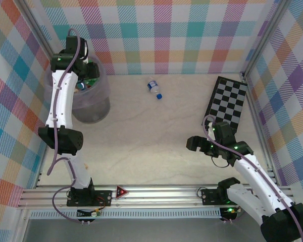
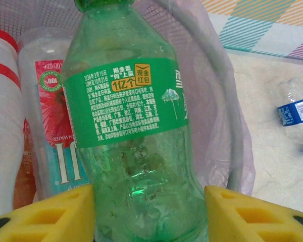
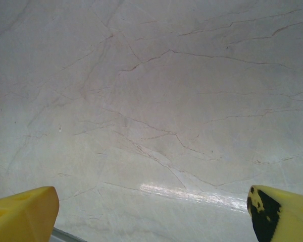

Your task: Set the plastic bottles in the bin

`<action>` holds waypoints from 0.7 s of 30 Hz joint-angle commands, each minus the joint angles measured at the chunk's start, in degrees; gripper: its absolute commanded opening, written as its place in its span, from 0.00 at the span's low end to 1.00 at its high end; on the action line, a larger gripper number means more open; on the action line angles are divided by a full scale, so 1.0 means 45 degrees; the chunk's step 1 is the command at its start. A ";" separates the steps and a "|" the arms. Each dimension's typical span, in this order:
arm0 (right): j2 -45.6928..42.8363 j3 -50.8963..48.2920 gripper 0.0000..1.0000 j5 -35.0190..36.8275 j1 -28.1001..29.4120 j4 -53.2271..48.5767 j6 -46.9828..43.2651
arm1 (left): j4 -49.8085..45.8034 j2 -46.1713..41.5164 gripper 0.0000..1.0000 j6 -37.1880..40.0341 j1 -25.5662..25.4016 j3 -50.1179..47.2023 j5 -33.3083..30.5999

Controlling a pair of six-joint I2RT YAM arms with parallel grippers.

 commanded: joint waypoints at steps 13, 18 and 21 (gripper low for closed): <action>-0.0088 -0.0072 0.96 -0.0256 -0.0079 0.0132 0.0105 | 0.0891 -0.0376 0.55 -0.0817 0.0136 -0.3549 0.0533; -0.0209 -0.0081 0.96 -0.0246 -0.0078 0.0090 0.0125 | 0.1287 -0.0647 0.59 -0.1018 0.0137 -0.3919 0.0877; -0.0213 -0.0125 0.96 -0.0222 -0.0078 0.0147 0.0096 | 0.1258 -0.0823 0.66 -0.0989 0.0136 -0.3545 0.0907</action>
